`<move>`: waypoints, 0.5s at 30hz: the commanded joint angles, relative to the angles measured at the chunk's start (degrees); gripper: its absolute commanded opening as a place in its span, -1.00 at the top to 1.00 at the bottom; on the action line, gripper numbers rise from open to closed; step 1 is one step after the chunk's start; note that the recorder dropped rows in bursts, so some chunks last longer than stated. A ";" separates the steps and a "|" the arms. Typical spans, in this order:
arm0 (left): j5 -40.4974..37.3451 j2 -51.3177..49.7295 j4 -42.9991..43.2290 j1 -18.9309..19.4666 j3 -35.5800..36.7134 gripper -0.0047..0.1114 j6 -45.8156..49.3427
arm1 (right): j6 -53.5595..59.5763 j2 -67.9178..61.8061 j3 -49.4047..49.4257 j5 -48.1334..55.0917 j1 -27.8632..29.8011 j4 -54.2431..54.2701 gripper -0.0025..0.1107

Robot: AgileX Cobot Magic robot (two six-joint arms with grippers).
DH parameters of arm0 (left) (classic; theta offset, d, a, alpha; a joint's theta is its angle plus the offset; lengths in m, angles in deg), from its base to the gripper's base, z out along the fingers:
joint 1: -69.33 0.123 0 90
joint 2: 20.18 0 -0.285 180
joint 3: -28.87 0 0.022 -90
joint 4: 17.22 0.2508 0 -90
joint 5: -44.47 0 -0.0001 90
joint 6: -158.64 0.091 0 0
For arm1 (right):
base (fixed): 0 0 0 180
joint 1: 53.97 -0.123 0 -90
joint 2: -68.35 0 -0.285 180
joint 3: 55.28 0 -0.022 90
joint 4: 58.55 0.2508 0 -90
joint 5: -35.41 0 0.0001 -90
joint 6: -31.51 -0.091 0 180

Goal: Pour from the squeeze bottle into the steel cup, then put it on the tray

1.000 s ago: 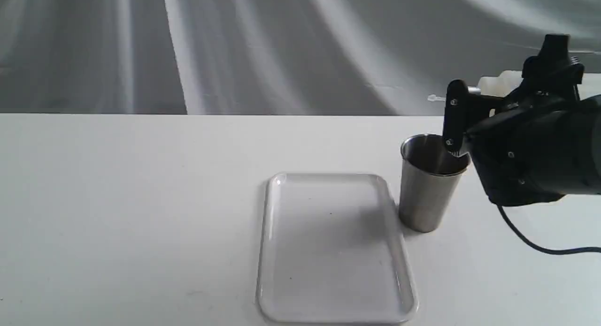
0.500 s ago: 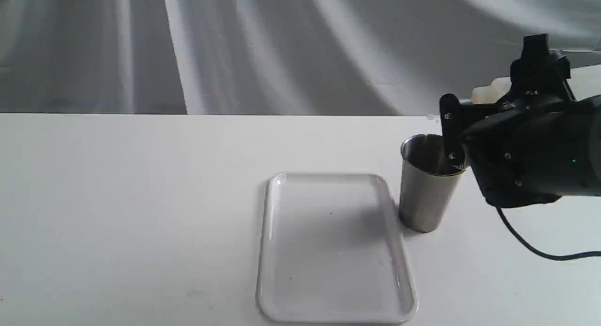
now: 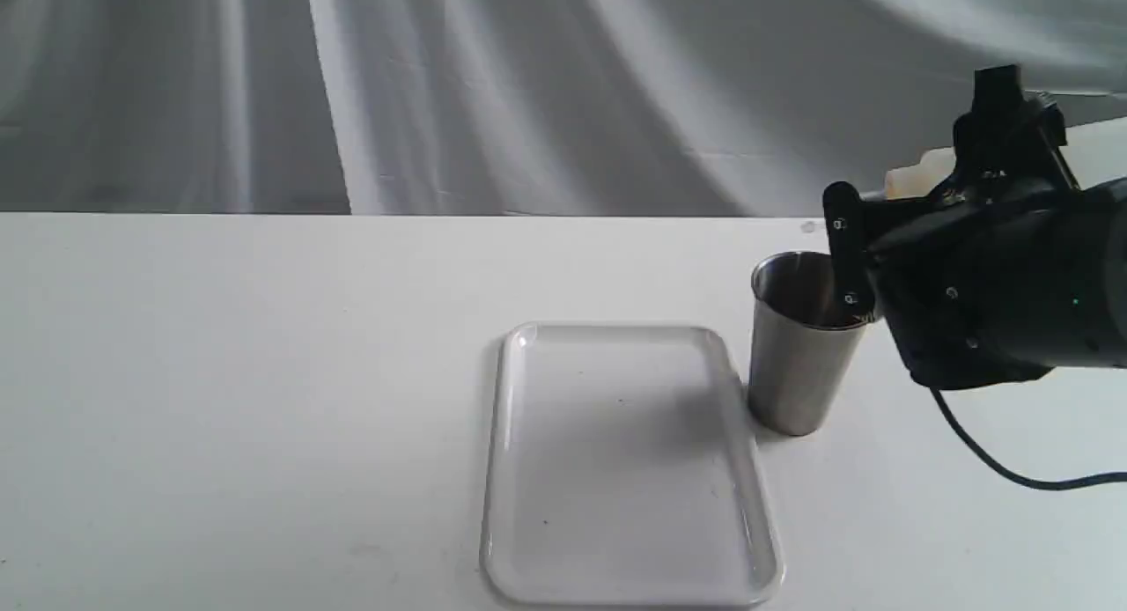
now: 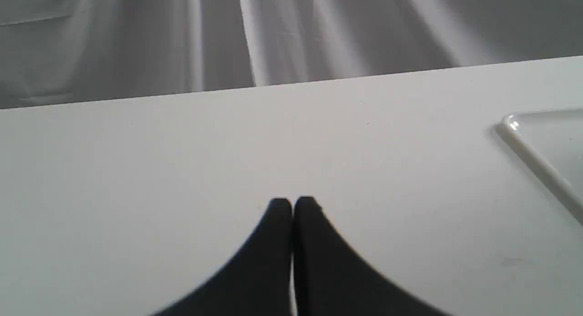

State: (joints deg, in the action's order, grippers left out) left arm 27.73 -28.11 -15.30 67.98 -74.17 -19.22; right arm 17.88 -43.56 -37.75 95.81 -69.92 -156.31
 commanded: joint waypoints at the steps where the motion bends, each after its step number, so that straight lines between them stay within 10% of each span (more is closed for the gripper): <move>1: 0.44 0.15 -0.04 0.09 0.25 0.92 -0.27 | 1.14 0.63 -0.42 2.07 -0.17 -2.19 0.66; 15: 0.44 0.15 -0.04 0.09 0.25 0.92 -0.15 | 5.38 1.90 -3.98 1.53 -0.70 -2.19 0.66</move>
State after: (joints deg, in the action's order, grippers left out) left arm 27.73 -28.11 -15.30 67.98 -74.17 -19.22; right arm 21.25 -42.86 -40.75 95.90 -70.08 -156.31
